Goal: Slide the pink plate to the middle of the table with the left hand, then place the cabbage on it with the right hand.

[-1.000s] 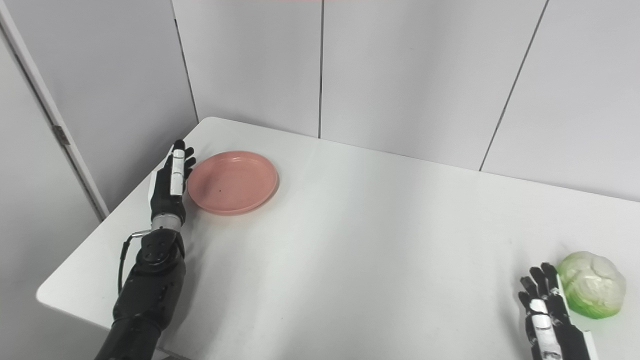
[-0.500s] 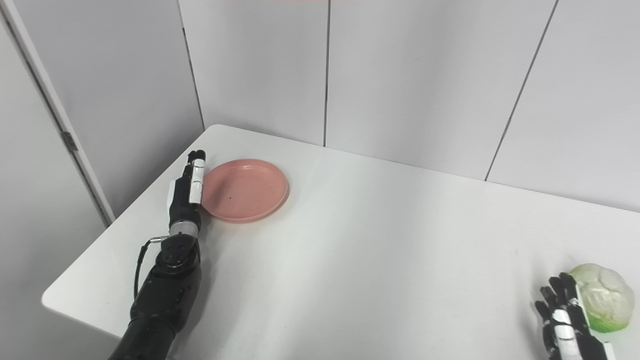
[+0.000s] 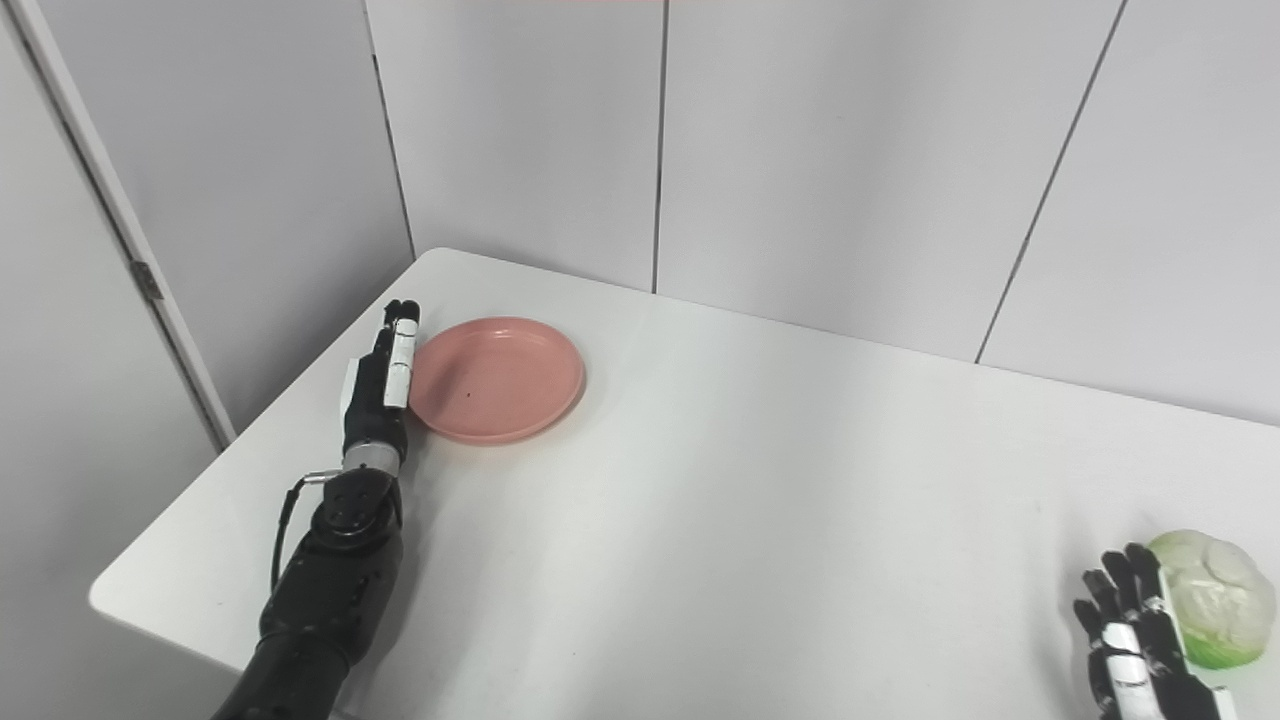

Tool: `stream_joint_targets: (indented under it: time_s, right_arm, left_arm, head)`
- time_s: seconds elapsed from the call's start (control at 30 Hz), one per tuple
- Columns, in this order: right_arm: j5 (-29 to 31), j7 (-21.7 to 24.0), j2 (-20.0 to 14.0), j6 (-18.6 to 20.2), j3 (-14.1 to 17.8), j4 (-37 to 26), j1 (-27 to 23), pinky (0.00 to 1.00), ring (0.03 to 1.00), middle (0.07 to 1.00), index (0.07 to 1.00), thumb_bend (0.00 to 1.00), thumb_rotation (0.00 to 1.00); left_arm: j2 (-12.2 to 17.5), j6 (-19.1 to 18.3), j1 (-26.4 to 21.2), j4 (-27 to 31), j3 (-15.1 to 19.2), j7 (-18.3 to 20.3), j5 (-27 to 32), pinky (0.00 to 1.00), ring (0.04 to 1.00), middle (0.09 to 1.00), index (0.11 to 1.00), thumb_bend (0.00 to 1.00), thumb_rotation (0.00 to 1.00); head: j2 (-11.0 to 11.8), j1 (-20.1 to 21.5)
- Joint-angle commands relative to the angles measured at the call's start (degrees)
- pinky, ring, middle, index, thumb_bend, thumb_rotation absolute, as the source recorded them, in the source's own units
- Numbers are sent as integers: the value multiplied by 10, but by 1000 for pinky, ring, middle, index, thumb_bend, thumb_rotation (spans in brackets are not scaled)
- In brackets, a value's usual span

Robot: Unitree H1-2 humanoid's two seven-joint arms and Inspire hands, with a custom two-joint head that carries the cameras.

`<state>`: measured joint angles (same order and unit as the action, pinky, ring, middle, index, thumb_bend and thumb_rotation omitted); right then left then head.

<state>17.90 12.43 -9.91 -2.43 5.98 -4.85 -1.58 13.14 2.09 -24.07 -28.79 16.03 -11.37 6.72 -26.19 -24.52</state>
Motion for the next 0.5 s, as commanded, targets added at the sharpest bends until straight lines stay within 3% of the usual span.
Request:
stream_joint_targets:
  time_s: [0.0, 0.23, 0.47]
  right_arm:
    - [8, 1, -1, 1, 2, -19, -14, 1000, 991, 990, 1000, 677, 727]
    - [3, -2, 4, -4, 1, -13, -17, 1000, 983, 985, 1000, 718, 728]
    - [-7, -1, 1, -13, -3, -8, -20, 1000, 995, 999, 1000, 718, 746]
  left_arm:
    - [1, -6, -21, -8, -5, 42, 27, 979, 958, 953, 952, 793, 1000]
    - [-7, -34, -27, -3, 15, 95, 112, 953, 930, 914, 916, 805, 994]
    - [-4, -54, -25, 11, -3, 139, 133, 886, 906, 894, 890, 834, 999]
  head:
    - [-1, 1]
    - [2, 15]
    - [1, 18]
